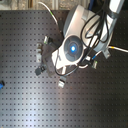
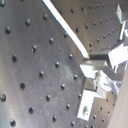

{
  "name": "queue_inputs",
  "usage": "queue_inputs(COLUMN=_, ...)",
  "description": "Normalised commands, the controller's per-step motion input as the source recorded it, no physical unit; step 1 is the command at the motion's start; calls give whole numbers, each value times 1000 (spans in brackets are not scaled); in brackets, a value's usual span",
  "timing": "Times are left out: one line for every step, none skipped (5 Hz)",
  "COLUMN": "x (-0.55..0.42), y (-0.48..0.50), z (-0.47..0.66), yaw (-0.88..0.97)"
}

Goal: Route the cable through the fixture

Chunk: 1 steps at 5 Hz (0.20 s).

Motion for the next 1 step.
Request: queue_inputs(x=-77, y=-34, z=58, yaw=0)
